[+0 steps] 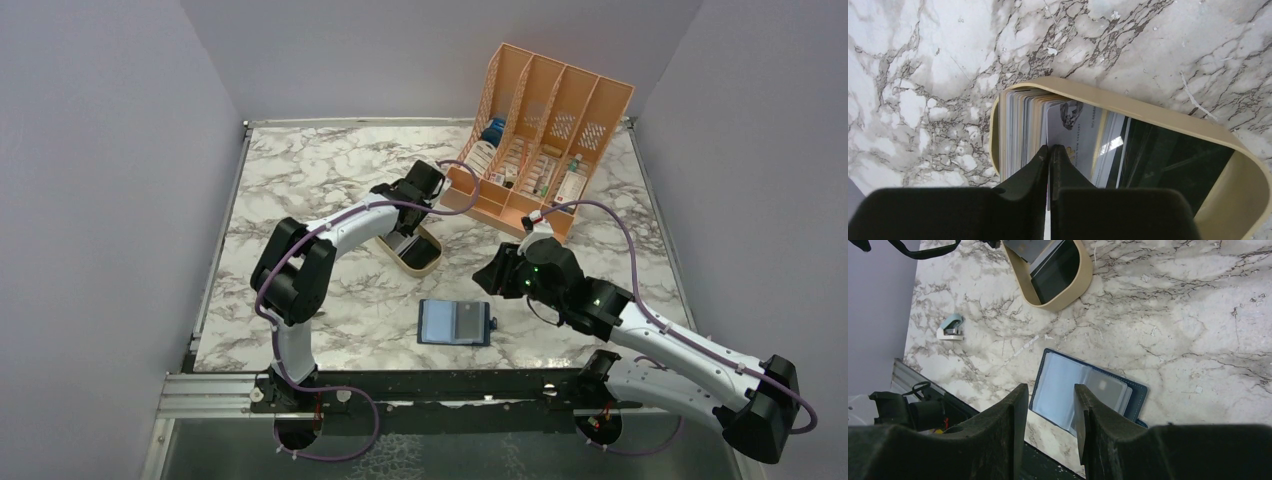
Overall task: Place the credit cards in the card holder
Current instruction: Pick up the credit card from the storage box.
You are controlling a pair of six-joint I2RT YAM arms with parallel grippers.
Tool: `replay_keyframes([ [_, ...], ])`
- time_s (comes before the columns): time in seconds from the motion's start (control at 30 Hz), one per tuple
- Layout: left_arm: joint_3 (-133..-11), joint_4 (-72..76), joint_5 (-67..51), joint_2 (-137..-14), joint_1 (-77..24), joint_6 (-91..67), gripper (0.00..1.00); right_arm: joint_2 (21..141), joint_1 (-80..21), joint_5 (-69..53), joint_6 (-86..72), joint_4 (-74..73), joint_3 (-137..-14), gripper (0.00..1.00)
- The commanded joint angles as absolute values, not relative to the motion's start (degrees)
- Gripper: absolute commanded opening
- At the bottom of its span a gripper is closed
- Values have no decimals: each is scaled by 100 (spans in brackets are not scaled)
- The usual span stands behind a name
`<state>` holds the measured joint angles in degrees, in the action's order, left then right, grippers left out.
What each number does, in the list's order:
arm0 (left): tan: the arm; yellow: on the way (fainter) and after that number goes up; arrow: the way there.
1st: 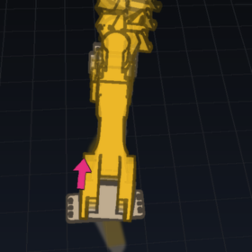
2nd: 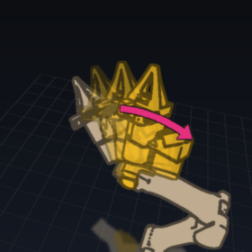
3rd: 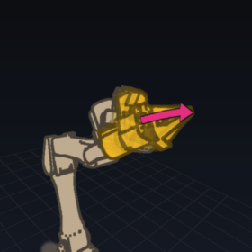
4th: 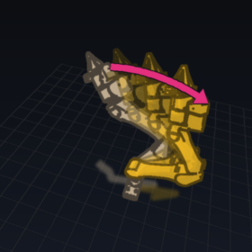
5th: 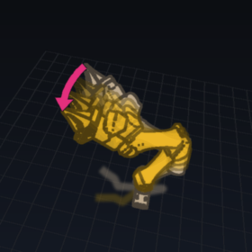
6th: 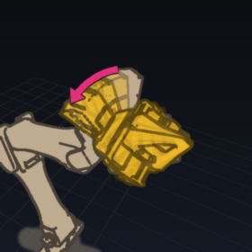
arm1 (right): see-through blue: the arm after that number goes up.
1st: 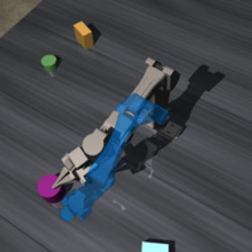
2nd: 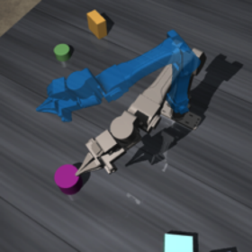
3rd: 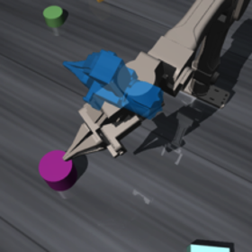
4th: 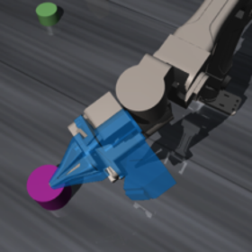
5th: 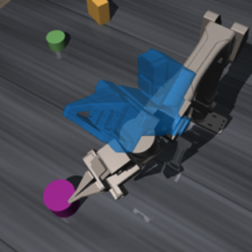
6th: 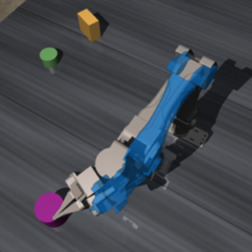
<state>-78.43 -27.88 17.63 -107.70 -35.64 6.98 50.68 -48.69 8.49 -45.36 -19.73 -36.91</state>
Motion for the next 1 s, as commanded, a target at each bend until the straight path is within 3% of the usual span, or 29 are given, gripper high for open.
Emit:
replay_keyframes([
  [0.0, -8149, -3062, 1818, -10787, -3535, 695, 0, 4979, -4878, 804, -4595, -1845, -3636, 39],
  [0.53, -8704, -3850, 431, -10084, -3528, -594, 0, 5187, -4878, 352, -4835, -2044, -3429, 39],
  [0.97, -7023, -2386, -2084, -8834, -3530, -2202, 0, 6407, -4876, -73, -4935, -2209, -3509, 32],
])
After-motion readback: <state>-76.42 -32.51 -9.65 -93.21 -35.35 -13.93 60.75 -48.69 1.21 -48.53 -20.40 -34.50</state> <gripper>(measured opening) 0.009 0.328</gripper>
